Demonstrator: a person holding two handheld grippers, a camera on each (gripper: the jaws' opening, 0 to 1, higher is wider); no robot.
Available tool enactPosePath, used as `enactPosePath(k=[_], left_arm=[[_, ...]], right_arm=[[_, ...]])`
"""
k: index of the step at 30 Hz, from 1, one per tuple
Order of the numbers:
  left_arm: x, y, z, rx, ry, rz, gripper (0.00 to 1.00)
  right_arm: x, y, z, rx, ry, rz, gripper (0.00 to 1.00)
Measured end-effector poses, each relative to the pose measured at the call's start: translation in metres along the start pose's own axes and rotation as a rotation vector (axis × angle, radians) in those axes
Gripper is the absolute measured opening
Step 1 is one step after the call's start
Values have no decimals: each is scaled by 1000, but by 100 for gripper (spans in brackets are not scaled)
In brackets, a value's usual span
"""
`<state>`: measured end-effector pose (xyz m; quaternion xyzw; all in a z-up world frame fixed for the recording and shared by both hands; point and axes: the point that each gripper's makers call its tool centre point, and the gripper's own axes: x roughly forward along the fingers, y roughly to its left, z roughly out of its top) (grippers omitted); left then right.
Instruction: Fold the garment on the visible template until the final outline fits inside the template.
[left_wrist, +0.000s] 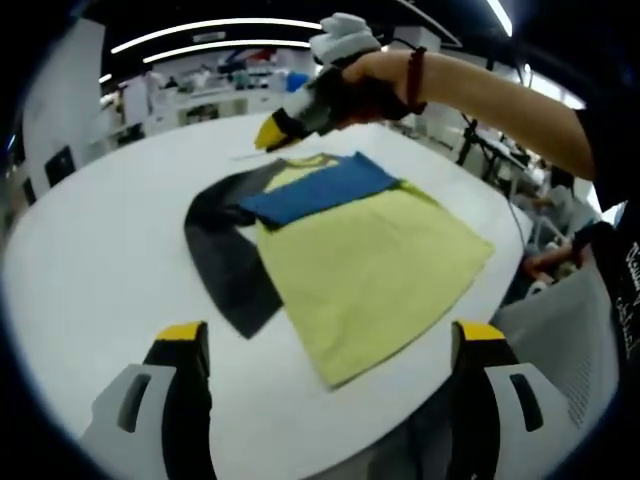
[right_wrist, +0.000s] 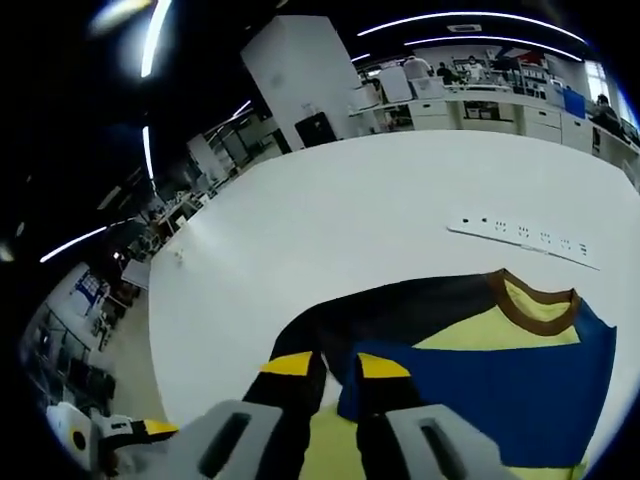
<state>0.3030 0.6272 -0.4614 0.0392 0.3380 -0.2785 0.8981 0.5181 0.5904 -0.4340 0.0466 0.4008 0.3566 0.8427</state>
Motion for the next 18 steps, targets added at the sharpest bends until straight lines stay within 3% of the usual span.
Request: enactPosePath(k=[5, 18], left_arm=[[0, -2, 1, 2, -3, 1, 97], [-1, 0, 6, 13, -12, 17, 99]], right_arm=[[-6, -12, -7, -64, 19, -42, 26], [-27, -40, -4, -222, -26, -100, 49]])
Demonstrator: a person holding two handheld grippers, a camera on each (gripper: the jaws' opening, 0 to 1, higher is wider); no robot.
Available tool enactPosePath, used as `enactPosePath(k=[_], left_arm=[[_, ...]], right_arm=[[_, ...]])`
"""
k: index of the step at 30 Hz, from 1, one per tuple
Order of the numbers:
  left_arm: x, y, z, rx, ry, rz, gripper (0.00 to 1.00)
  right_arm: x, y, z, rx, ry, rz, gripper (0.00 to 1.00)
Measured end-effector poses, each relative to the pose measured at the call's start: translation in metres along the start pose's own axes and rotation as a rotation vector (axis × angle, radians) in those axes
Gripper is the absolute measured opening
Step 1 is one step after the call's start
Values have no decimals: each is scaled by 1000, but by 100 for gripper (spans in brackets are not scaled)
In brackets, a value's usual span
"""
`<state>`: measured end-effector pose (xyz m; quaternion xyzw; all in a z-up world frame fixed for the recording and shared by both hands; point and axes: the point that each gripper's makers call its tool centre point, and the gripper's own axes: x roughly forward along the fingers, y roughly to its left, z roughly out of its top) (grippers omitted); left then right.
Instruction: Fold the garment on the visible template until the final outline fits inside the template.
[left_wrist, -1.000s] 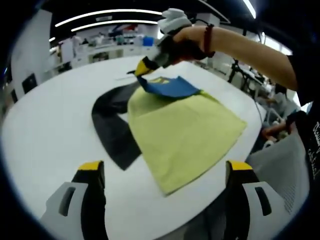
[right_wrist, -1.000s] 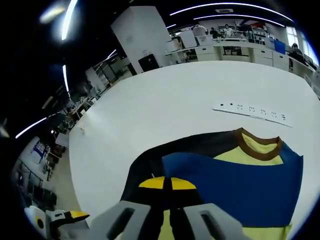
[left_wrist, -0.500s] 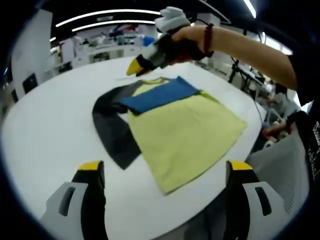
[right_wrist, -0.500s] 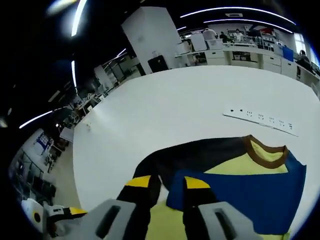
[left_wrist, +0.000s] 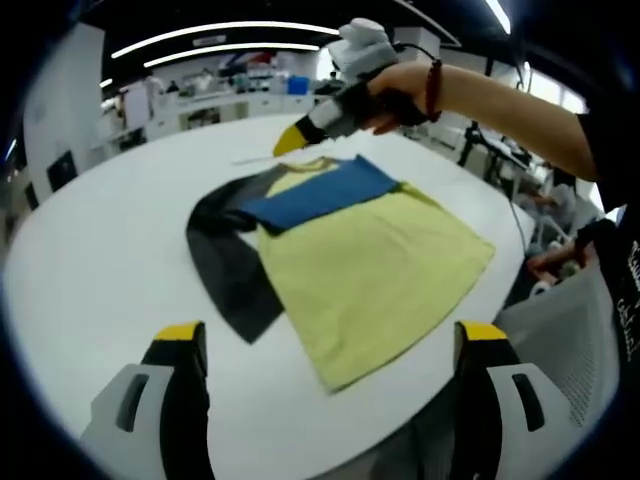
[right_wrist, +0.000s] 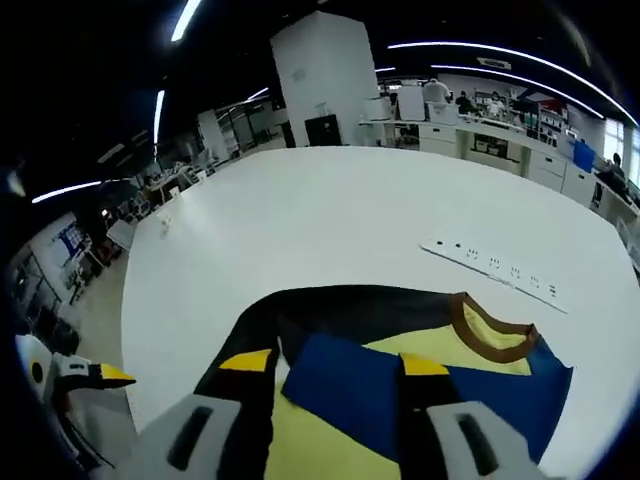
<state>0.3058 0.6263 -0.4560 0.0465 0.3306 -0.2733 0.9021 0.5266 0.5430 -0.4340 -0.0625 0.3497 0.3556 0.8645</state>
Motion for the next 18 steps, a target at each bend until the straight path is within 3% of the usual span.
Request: enactPosePath(k=[6, 18], left_arm=[[0, 1, 0, 3, 1, 4, 99], [1, 0, -1, 4, 6, 5, 99]], right_arm=[[-9, -16, -8, -7, 13, -34, 61], [-35, -45, -31, -50, 41, -68, 65]])
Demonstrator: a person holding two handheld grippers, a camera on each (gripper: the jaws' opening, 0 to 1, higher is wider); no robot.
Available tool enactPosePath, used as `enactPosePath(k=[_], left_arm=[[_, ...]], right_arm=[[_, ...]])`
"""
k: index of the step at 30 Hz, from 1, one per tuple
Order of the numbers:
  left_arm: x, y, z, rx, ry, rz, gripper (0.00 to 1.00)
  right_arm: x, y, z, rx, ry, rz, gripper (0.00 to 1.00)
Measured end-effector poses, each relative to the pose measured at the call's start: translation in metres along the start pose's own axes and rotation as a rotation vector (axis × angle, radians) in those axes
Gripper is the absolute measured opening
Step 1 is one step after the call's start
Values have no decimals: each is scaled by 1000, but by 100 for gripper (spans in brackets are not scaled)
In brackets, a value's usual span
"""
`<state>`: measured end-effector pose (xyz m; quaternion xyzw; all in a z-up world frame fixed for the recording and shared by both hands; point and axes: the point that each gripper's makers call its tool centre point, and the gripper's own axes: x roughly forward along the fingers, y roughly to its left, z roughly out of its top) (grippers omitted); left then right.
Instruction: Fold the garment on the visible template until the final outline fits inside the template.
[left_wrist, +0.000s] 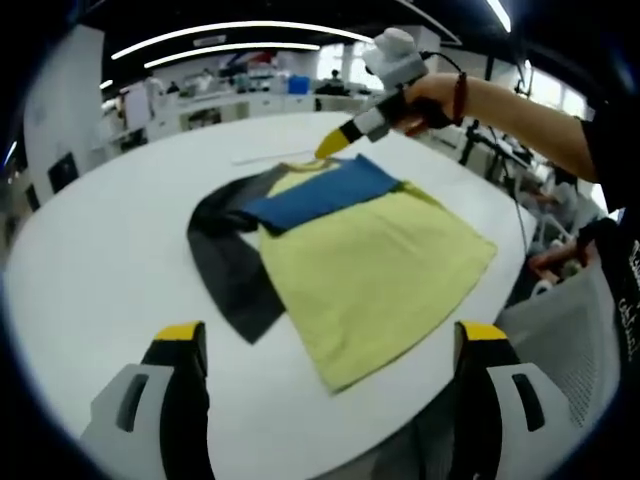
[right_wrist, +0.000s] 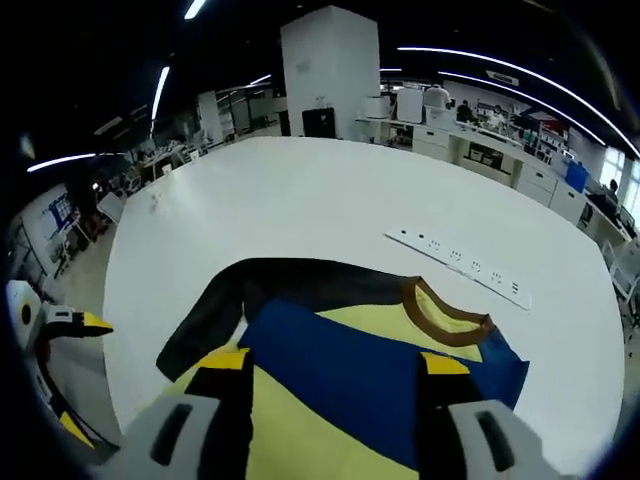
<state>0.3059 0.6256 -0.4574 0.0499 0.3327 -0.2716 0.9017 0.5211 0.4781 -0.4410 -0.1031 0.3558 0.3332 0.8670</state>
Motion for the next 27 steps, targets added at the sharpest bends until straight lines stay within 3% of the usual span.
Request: enactPosePath(k=[15, 25, 27], left_arm=[[2, -1, 3, 2, -7, -5, 99], [0, 0, 1, 4, -3, 0, 99], [1, -1, 1, 5, 0, 1, 99]], right_arm=[[-32, -56, -46, -11, 48, -103, 64], [-47, -76, -73, -48, 65, -117, 62], [-50, -81, -77, -88, 76, -125, 61]])
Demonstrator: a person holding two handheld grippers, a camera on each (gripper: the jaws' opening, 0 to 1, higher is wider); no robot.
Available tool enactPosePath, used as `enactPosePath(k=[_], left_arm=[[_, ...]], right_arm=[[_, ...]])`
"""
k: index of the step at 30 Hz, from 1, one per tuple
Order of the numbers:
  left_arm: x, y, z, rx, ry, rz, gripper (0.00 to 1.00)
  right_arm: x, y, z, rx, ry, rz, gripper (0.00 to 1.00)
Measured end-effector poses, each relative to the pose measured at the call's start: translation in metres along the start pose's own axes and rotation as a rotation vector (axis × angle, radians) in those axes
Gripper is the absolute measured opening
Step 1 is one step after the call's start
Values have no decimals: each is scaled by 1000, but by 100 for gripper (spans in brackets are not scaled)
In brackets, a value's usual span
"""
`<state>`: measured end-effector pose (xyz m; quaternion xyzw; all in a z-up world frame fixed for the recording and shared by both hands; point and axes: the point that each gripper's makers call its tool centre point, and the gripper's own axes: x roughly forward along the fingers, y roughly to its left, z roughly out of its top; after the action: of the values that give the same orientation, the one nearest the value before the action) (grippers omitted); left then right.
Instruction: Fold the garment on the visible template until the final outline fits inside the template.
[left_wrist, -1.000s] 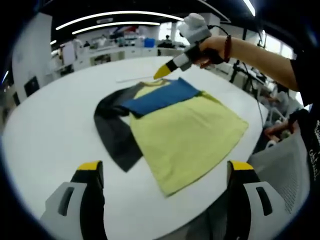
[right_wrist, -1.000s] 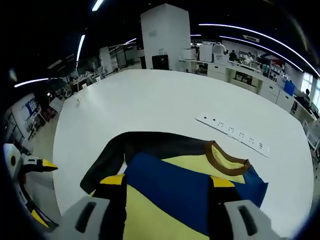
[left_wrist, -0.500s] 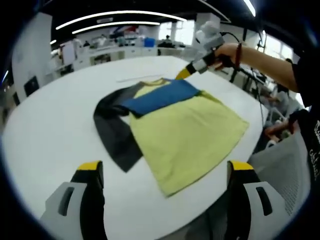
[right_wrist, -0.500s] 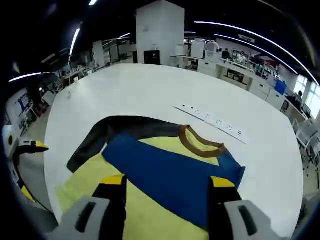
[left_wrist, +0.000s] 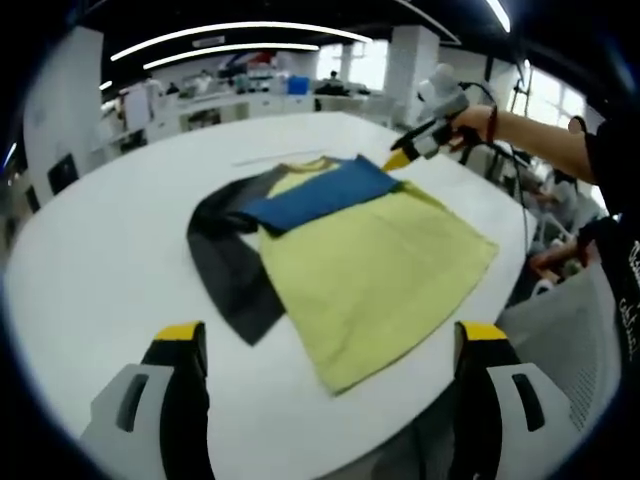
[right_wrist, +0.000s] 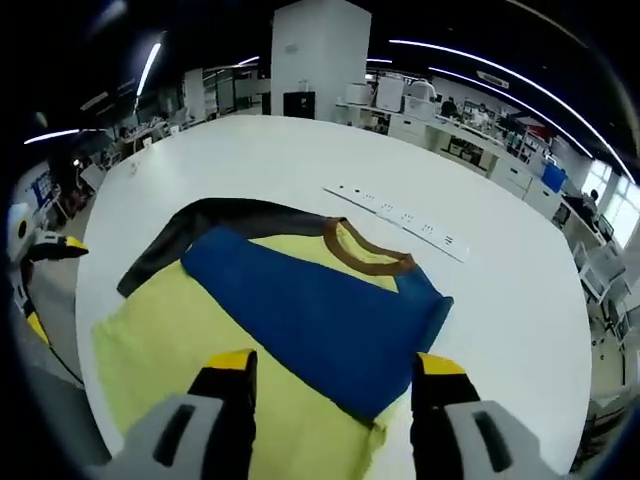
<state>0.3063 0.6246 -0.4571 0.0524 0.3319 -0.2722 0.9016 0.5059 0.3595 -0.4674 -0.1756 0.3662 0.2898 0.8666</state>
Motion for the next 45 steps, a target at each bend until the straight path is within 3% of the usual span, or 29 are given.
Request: enactPosePath(k=[12, 23, 31, 37, 45], left_arm=[[1, -1, 1, -7, -3, -3, 99], [2, -1, -2, -17, 10, -7, 98], [2, 0, -2, -20, 13, -4, 98], [1, 2, -6, -28, 19, 0, 97], [2, 3, -2, -44, -3, -2, 98]], right_arm=[[-4, -19, -31, -9, 46, -10, 47], [-3, -28, -57, -27, 110, -20, 25], [5, -29, -60, -45, 114, -26, 12], [13, -31, -65, -39, 127, -32, 8], [13, -39, -67, 12, 123, -64, 0]])
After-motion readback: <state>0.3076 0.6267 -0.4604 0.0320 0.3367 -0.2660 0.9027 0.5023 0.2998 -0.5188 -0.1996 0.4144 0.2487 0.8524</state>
